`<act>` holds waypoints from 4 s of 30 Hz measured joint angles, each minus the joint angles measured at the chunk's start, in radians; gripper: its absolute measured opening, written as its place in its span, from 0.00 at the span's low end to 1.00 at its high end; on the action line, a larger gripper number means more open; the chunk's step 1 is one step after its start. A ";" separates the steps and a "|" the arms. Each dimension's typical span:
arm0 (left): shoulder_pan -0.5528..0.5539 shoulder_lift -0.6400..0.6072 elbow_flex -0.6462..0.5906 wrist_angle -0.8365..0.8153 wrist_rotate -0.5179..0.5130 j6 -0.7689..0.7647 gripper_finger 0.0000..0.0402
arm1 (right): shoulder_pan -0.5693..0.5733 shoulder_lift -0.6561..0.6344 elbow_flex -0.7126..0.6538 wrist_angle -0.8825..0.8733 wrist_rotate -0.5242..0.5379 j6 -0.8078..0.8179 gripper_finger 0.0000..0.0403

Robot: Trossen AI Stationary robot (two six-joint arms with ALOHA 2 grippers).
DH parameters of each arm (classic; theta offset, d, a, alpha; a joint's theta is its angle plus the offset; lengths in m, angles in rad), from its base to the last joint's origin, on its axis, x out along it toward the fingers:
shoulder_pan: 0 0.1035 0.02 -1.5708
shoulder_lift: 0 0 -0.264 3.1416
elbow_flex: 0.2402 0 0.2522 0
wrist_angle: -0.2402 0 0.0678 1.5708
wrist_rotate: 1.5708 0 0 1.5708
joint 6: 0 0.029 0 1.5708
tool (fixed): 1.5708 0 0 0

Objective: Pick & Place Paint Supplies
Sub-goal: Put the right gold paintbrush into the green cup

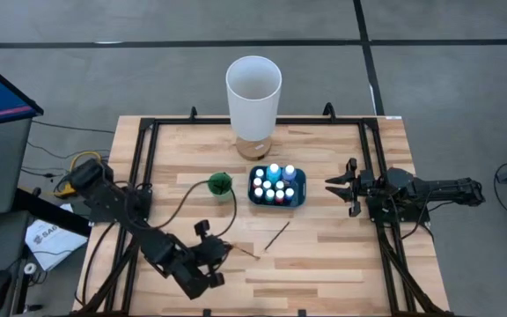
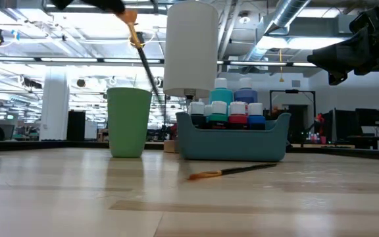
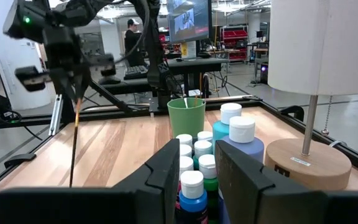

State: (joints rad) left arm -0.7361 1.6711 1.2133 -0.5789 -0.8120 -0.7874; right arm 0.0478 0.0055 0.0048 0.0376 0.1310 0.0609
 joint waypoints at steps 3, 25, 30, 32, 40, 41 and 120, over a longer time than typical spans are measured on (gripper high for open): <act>0.002 -0.031 0.000 -0.002 -0.046 0.037 0.00 | 0.000 0.000 0.000 0.000 0.000 0.000 0.24; 0.038 -0.043 -0.049 0.007 -0.057 0.003 0.05 | 0.000 0.000 0.000 0.000 0.000 0.000 0.24; 0.082 -0.012 -0.142 0.118 -0.012 -0.005 0.18 | 0.000 0.000 0.000 0.000 0.000 0.000 0.24; 0.111 0.000 -0.177 0.190 0.039 0.010 0.25 | 0.000 0.000 0.000 0.000 0.000 0.000 0.24; 0.242 0.084 -0.213 0.281 0.210 0.070 0.51 | 0.000 0.000 0.000 0.000 0.000 0.000 0.24; 0.257 0.099 -0.213 0.288 0.226 0.077 0.52 | 0.000 0.000 0.000 0.000 0.000 0.000 0.24; 0.382 -0.525 -0.547 1.247 0.035 0.949 0.00 | 0.000 0.000 0.000 0.000 0.000 0.000 0.24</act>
State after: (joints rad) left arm -0.3543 1.1464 0.6666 0.6686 -0.7768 0.1617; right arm 0.0479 0.0055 0.0048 0.0376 0.1314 0.0612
